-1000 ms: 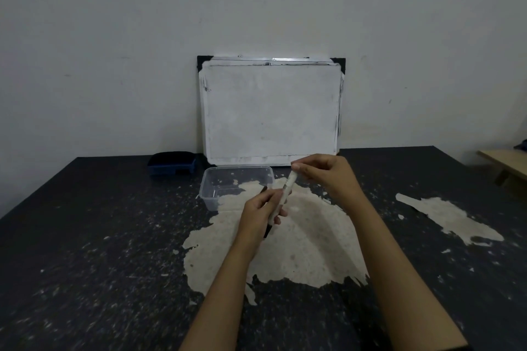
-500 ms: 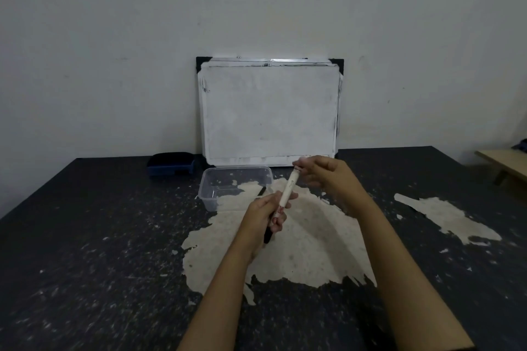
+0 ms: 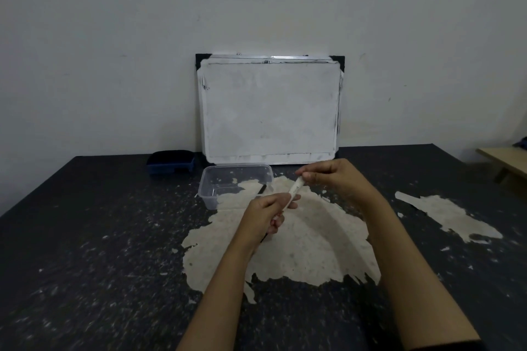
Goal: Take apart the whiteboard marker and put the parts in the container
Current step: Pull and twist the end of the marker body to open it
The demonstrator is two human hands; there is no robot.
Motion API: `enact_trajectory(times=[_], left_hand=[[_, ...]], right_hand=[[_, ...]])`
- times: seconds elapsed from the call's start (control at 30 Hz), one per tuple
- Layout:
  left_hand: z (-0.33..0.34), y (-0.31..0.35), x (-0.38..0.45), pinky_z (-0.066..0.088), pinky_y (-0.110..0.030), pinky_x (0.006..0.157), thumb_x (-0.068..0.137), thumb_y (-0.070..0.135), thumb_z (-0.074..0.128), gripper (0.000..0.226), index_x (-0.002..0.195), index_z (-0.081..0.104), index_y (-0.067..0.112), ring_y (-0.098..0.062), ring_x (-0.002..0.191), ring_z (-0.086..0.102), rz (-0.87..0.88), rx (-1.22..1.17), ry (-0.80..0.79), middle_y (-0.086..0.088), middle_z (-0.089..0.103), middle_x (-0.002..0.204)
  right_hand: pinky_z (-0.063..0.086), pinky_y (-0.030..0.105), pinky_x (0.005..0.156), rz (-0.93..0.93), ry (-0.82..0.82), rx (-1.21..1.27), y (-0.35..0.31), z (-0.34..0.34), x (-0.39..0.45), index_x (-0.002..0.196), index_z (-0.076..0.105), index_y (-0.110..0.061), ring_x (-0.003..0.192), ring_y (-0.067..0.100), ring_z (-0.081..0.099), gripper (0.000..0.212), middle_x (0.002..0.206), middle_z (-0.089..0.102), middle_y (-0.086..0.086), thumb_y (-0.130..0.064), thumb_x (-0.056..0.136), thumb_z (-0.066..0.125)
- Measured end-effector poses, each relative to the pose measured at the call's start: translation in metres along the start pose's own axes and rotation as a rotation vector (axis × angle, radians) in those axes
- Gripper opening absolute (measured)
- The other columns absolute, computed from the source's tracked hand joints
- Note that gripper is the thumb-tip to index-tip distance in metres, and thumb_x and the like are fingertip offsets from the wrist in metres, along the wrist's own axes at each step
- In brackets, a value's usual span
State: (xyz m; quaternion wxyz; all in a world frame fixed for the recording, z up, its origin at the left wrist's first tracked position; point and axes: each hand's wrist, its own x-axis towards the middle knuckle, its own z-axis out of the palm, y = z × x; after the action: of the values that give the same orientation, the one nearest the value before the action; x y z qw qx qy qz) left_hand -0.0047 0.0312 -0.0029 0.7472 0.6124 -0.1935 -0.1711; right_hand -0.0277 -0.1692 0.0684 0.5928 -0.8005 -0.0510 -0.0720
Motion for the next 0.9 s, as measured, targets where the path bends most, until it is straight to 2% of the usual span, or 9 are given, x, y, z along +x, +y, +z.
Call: enact_trajectory(times=[0.1,0.2,0.33,0.43,0.57,0.67,0.77,0.83,0.9], left_hand=[[-0.002,0.003,-0.001,0.027,-0.016,0.038,0.093,0.03,0.06,0.022,0.1,0.079,0.02,-0.005,0.047,0.041,-0.031,0.024,0.002,0.004,0.074,0.087],[0.0,0.005,-0.002,0.026,-0.017,0.038,0.094,0.027,0.059,0.02,0.094,0.079,0.022,-0.005,0.043,0.04,-0.034,0.049,0.033,0.006,0.074,0.079],[0.002,0.006,-0.001,0.026,-0.016,0.036,0.094,0.023,0.06,0.018,0.094,0.078,0.019,-0.005,0.04,0.036,0.025,0.125,0.147,0.005,0.071,0.07],[0.003,0.003,-0.002,0.026,-0.017,0.037,0.095,0.024,0.059,0.021,0.098,0.077,0.014,-0.006,0.041,0.035,0.038,0.184,0.2,0.001,0.068,0.074],[0.0,0.01,-0.002,0.023,-0.016,0.035,0.096,0.035,0.055,0.03,0.102,0.075,0.014,-0.004,0.043,0.035,-0.1,-0.059,0.057,0.008,0.065,0.074],[-0.001,0.014,0.001,0.023,-0.014,0.032,0.092,0.04,0.056,0.038,0.108,0.072,0.009,-0.003,0.043,0.034,-0.155,-0.21,-0.074,0.01,0.063,0.075],[0.002,0.014,0.0,0.025,-0.014,0.032,0.092,0.042,0.055,0.038,0.106,0.073,0.011,-0.003,0.043,0.034,-0.156,-0.224,-0.1,0.01,0.064,0.075],[0.002,0.012,0.0,0.026,-0.014,0.032,0.093,0.042,0.055,0.037,0.104,0.074,0.012,-0.003,0.043,0.034,-0.151,-0.227,-0.111,0.009,0.063,0.076],[0.002,0.012,0.0,0.026,-0.014,0.033,0.094,0.041,0.053,0.037,0.102,0.072,0.011,-0.003,0.042,0.034,-0.155,-0.233,-0.123,0.007,0.062,0.076]], right_hand=[[0.053,0.013,0.073,-0.012,-0.002,-0.08,-0.003,-0.001,0.0,0.098,0.082,-0.013,0.08,0.003,0.07,0.016,0.087,0.081,0.001,-0.01,0.084,0.075],[0.051,0.029,0.077,0.002,0.005,-0.116,-0.005,0.002,0.001,0.098,0.082,-0.012,0.08,0.021,0.062,0.015,0.09,0.079,0.015,-0.011,0.083,0.077],[0.049,0.036,0.073,-0.002,0.056,-0.161,-0.005,0.009,0.006,0.096,0.083,-0.012,0.077,0.024,0.06,0.015,0.082,0.079,0.008,-0.013,0.081,0.08],[0.052,0.02,0.067,0.007,0.089,-0.168,0.001,0.017,0.008,0.099,0.082,-0.012,0.075,0.02,0.062,0.017,0.082,0.079,0.008,-0.015,0.083,0.079],[0.058,0.023,0.086,0.012,0.007,0.053,0.004,0.016,0.006,0.116,0.075,-0.007,0.097,0.016,0.069,0.028,0.102,0.078,0.012,-0.022,0.096,0.062],[0.053,0.014,0.062,0.017,-0.049,0.265,0.004,0.014,0.002,0.118,0.073,-0.005,0.073,0.001,0.066,0.032,0.081,0.076,-0.002,-0.024,0.099,0.055],[0.052,0.014,0.063,-0.014,-0.04,0.232,0.003,0.013,0.0,0.108,0.077,-0.011,0.071,0.001,0.068,0.031,0.079,0.076,-0.007,-0.031,0.085,0.067],[0.056,0.017,0.067,-0.023,-0.005,0.193,0.0,0.013,-0.001,0.096,0.08,-0.016,0.078,0.007,0.071,0.025,0.082,0.078,-0.003,-0.032,0.079,0.072],[0.062,0.034,0.081,-0.023,0.03,0.173,0.0,0.012,0.0,0.094,0.081,-0.014,0.086,0.016,0.071,0.022,0.09,0.079,0.012,-0.029,0.078,0.075]])
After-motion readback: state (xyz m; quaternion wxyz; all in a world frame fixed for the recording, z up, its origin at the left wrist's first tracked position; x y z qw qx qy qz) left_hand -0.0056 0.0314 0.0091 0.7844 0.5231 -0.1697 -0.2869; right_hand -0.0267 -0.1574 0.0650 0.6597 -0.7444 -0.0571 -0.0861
